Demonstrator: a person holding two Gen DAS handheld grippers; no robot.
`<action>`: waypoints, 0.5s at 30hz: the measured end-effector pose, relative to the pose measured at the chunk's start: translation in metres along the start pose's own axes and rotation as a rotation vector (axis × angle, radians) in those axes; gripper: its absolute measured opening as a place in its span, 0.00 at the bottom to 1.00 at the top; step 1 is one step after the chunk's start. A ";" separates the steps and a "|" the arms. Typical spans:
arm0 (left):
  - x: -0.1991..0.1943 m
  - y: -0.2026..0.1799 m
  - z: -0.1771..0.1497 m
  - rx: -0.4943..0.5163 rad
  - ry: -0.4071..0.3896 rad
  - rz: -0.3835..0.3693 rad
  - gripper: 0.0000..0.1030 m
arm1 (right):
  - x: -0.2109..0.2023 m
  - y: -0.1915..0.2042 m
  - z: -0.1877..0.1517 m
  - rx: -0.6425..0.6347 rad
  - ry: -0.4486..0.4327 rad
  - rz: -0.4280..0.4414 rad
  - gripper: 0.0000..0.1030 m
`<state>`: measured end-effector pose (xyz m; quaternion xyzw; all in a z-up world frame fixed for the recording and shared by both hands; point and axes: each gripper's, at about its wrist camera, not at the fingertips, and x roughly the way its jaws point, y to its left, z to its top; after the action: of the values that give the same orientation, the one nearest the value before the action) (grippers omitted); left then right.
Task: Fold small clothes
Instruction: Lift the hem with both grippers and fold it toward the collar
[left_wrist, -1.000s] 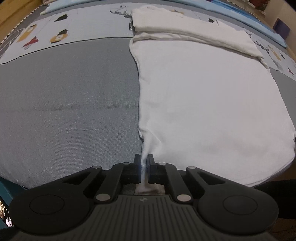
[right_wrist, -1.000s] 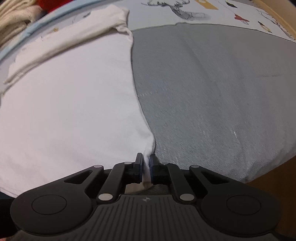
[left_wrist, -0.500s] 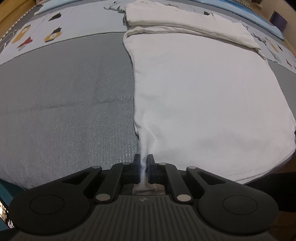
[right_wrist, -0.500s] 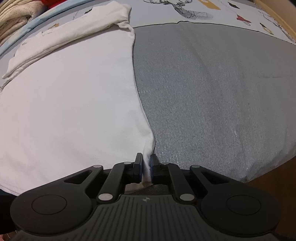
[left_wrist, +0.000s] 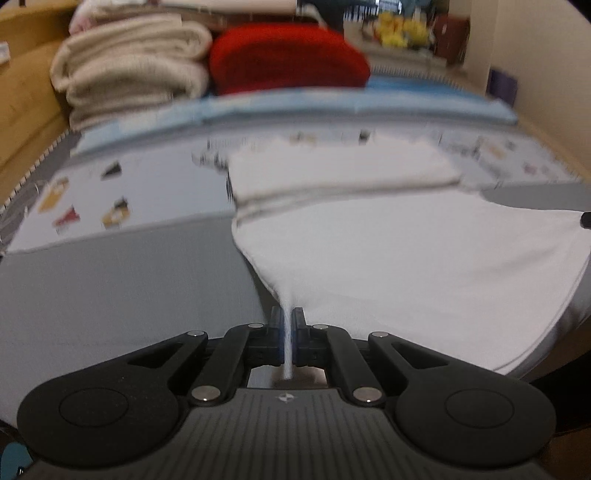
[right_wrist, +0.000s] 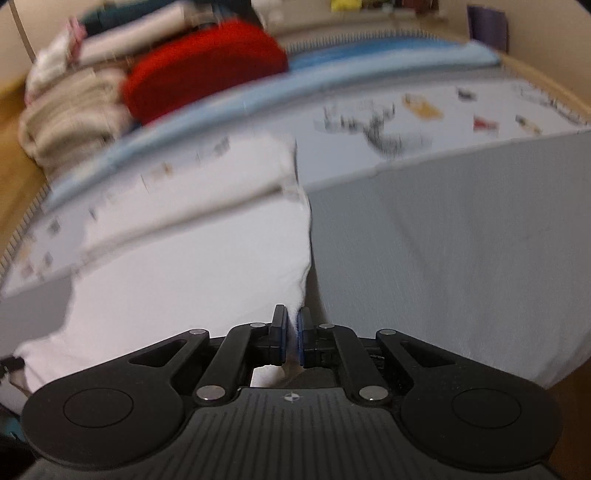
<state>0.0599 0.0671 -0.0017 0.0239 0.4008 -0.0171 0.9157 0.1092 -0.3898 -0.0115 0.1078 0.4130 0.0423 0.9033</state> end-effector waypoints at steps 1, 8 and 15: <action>-0.014 0.000 0.002 -0.004 -0.026 -0.007 0.03 | -0.015 -0.001 0.005 0.016 -0.033 0.023 0.04; -0.122 0.021 -0.004 -0.110 -0.152 -0.079 0.03 | -0.125 -0.013 0.011 0.042 -0.213 0.175 0.04; -0.106 0.025 0.004 -0.140 -0.107 -0.096 0.03 | -0.158 -0.032 0.004 0.092 -0.307 0.202 0.04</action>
<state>-0.0075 0.0928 0.0796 -0.0603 0.3522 -0.0345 0.9333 0.0087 -0.4479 0.1000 0.1952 0.2591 0.0970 0.9409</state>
